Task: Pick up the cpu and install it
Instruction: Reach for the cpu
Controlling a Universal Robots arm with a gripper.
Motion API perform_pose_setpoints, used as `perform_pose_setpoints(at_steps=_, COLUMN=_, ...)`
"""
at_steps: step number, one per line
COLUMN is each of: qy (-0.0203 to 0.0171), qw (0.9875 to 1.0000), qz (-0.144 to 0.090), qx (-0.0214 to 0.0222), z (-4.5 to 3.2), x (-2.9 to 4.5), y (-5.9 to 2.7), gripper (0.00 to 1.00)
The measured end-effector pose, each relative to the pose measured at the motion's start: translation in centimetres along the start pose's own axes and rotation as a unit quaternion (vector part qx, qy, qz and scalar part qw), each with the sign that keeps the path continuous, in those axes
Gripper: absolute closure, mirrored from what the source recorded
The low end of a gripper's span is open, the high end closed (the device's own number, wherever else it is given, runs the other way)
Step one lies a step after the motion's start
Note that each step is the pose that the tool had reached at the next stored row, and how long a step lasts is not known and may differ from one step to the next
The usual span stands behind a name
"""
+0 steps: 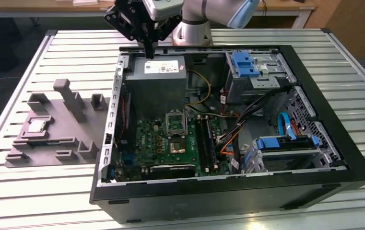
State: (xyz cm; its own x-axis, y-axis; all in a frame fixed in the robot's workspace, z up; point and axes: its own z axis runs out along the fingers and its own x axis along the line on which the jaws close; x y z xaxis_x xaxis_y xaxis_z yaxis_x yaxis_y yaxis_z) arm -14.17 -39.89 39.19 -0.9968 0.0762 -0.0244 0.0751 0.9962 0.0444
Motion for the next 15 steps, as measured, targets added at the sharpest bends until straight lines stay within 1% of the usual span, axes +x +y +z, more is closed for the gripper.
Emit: perform_pose_setpoints(at_steps=15, qy=0.0000, qw=1.0000, qz=0.000, qx=0.0000, z=-0.01, x=0.36, y=-0.03, gripper=0.89)
